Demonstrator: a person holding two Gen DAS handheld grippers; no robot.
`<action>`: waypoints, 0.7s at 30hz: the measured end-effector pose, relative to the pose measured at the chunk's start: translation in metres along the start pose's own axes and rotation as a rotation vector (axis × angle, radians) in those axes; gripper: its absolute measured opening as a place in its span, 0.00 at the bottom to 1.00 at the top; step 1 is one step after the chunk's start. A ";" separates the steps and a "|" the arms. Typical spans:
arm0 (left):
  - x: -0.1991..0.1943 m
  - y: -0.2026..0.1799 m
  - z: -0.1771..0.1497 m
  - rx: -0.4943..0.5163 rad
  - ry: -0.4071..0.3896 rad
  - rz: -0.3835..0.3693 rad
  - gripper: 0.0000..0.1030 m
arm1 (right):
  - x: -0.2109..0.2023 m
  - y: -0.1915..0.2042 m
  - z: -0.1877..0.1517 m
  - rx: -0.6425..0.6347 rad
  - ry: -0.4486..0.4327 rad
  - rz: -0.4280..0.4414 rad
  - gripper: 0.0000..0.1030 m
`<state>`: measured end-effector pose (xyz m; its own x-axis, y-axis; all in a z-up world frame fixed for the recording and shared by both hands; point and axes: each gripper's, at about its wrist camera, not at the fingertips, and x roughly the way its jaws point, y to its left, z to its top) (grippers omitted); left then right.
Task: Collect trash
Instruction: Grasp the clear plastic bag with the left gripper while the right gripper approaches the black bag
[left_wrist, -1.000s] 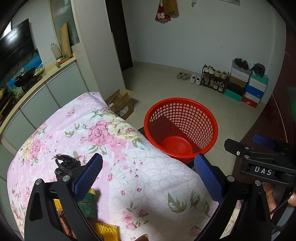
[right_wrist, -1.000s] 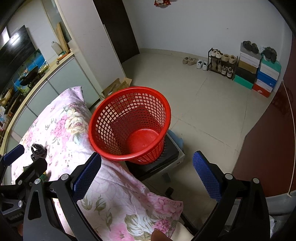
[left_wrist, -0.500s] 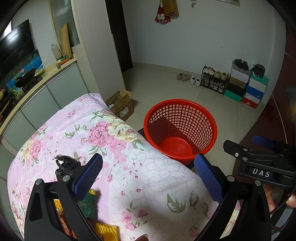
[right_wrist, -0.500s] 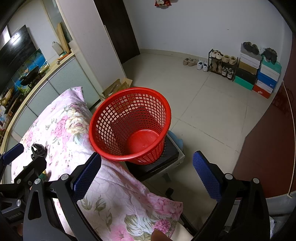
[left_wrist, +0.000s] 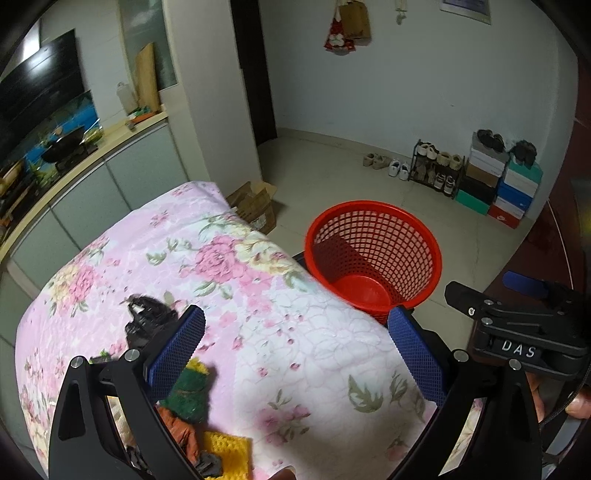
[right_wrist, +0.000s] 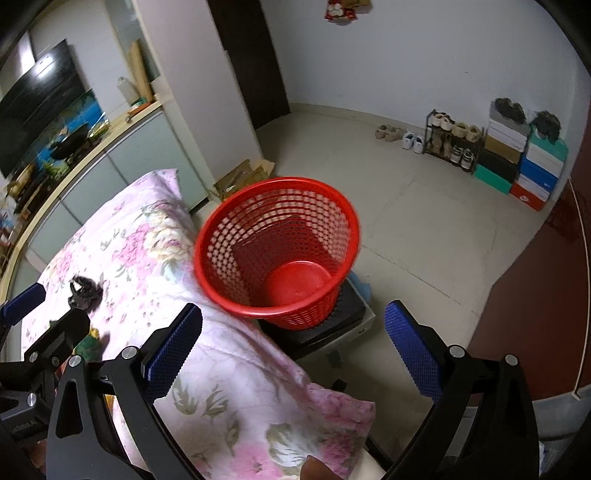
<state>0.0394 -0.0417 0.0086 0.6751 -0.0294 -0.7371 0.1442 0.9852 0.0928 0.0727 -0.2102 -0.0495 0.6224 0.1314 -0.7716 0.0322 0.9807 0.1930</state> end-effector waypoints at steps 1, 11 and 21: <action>-0.001 0.005 -0.002 -0.013 0.002 0.003 0.93 | 0.000 0.005 -0.001 -0.010 0.002 0.006 0.93; -0.015 0.063 -0.023 -0.140 0.012 0.066 0.93 | 0.005 0.058 -0.005 -0.126 0.013 0.083 0.93; -0.049 0.155 -0.056 -0.310 0.011 0.217 0.93 | 0.027 0.111 -0.020 -0.266 0.081 0.155 0.93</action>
<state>-0.0115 0.1223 0.0214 0.6575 0.1859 -0.7301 -0.2284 0.9727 0.0419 0.0773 -0.0946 -0.0606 0.5390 0.2827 -0.7935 -0.2702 0.9502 0.1551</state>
